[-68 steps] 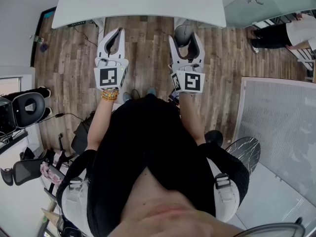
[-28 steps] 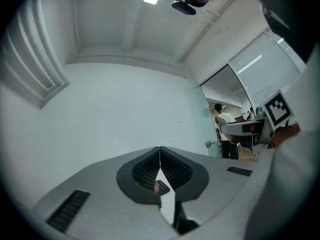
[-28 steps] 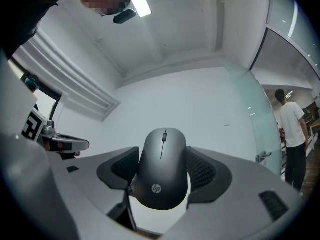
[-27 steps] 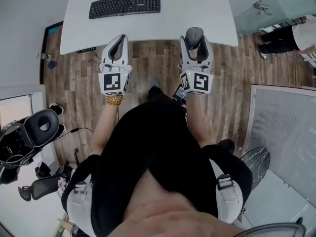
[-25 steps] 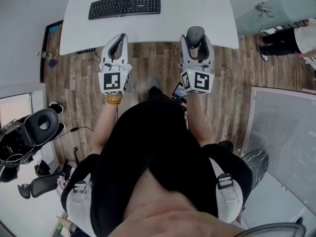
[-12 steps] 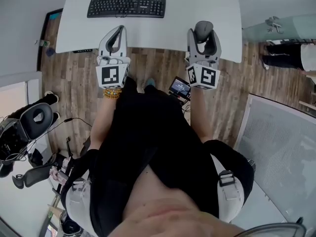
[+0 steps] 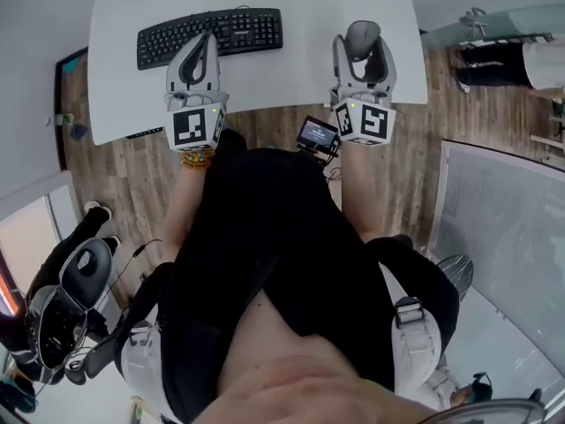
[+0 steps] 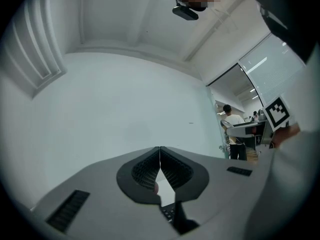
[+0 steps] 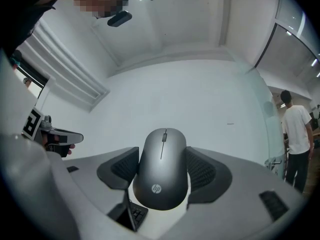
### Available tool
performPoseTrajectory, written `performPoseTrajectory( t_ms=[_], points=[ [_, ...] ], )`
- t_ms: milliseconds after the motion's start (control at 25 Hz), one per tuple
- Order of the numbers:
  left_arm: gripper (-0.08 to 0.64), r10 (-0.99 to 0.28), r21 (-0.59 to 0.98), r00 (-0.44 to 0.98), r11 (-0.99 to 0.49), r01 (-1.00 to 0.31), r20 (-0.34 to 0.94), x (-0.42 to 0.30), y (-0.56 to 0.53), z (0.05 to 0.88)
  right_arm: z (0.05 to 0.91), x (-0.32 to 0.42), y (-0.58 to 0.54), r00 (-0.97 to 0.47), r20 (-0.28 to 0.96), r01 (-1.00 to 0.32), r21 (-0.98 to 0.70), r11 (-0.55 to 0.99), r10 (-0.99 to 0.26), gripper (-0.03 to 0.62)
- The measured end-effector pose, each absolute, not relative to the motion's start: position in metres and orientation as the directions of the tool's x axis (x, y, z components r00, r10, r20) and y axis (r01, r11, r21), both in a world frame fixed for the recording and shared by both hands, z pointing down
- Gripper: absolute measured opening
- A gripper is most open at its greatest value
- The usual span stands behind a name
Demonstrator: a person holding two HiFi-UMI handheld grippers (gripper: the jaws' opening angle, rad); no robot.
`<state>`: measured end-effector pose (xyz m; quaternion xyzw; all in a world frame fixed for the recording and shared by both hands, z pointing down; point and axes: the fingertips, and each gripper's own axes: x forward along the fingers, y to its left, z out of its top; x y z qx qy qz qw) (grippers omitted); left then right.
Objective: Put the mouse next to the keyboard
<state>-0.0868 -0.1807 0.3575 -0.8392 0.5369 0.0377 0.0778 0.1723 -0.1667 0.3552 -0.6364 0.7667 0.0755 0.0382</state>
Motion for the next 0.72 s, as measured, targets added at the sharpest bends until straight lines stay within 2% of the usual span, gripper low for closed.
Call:
performPoseTrajectory(
  t_ms=[400,720],
  points=[
    [0.014,-0.843,-0.094,0.527,-0.519,-0.849,-0.107,-0.1,-0.232,0.355,0.324,0.156,-0.206,-0.106,-0.158,-0.991,0.093,0.091,-0.982,0.293],
    [0.014,-0.854,-0.084,0.511,-0.504,-0.859,-0.096,-0.085,-0.248,0.365,0.322,0.169,-0.227,-0.143,-0.149,-0.984,0.127,0.124,-0.979,0.293]
  ],
)
